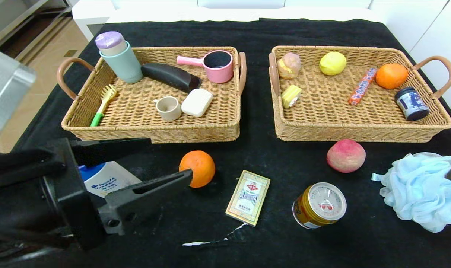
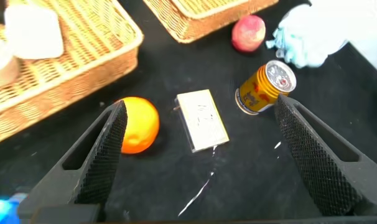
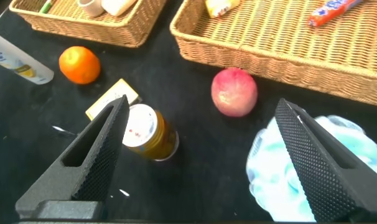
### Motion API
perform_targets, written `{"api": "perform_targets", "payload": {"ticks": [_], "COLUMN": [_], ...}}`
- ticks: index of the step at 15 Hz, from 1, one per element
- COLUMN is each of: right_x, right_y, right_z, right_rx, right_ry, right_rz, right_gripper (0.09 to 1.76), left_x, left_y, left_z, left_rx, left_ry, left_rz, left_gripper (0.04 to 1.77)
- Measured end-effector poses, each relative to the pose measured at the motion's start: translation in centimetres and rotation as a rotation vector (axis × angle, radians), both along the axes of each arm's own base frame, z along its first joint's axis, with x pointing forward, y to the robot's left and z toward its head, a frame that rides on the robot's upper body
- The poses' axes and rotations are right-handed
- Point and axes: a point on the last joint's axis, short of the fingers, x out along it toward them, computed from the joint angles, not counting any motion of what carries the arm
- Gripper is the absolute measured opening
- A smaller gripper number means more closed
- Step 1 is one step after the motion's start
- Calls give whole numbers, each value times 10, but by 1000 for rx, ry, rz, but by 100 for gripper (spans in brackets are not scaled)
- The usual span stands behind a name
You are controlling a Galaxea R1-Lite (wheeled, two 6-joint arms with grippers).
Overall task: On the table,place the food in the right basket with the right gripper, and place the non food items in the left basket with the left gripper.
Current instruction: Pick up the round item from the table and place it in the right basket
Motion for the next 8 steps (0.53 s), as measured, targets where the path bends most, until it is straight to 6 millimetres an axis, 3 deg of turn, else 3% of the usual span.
{"api": "perform_targets", "payload": {"ticks": [8], "right_x": [9], "right_y": [7], "right_z": [-1], "right_rx": [-17], "right_ry": [33], "right_rz": [29], "right_gripper": [171], "left_x": [-2], "left_y": [-7], "left_z": [-3], "left_rx": [13], "left_ry": [14], "left_rz": [-41], "left_gripper": [172]}}
